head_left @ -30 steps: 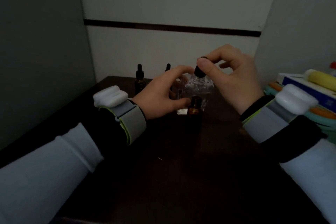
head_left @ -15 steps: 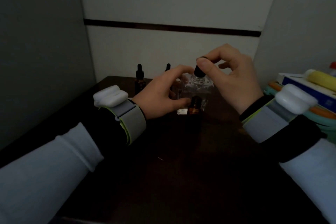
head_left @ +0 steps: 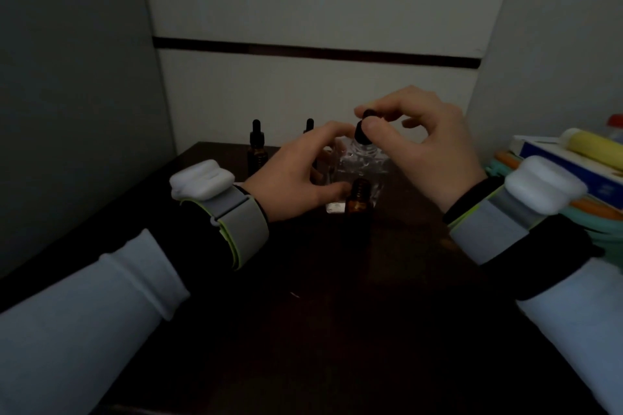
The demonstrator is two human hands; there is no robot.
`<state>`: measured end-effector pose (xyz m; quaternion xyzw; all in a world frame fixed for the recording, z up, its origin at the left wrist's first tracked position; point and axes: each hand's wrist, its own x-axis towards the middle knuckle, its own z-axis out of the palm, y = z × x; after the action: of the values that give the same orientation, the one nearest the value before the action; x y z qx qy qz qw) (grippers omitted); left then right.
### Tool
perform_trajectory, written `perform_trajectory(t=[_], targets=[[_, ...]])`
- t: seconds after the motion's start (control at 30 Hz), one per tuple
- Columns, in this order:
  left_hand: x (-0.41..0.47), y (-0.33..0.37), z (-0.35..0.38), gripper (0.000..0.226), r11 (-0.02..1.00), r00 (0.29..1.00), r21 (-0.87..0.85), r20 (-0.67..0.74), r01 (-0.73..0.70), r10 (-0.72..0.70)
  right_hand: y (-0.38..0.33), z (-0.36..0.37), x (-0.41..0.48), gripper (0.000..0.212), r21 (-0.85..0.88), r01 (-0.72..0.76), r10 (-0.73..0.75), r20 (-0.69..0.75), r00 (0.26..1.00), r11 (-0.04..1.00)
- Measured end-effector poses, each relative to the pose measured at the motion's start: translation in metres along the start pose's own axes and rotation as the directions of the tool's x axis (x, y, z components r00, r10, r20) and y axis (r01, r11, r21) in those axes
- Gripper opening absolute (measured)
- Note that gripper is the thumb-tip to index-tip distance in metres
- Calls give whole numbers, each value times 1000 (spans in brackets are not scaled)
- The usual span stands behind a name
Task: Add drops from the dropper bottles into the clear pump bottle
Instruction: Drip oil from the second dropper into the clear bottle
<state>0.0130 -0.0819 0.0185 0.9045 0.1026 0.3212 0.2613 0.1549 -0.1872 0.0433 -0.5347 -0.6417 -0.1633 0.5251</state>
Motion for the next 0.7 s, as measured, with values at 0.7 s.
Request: perform_trajectory(t=[0.7], targets=[[0,-2,-1,58,1000,1000,-2,3,-11,11,-11,-15,11,9,223,-7,98,-398,912,975]])
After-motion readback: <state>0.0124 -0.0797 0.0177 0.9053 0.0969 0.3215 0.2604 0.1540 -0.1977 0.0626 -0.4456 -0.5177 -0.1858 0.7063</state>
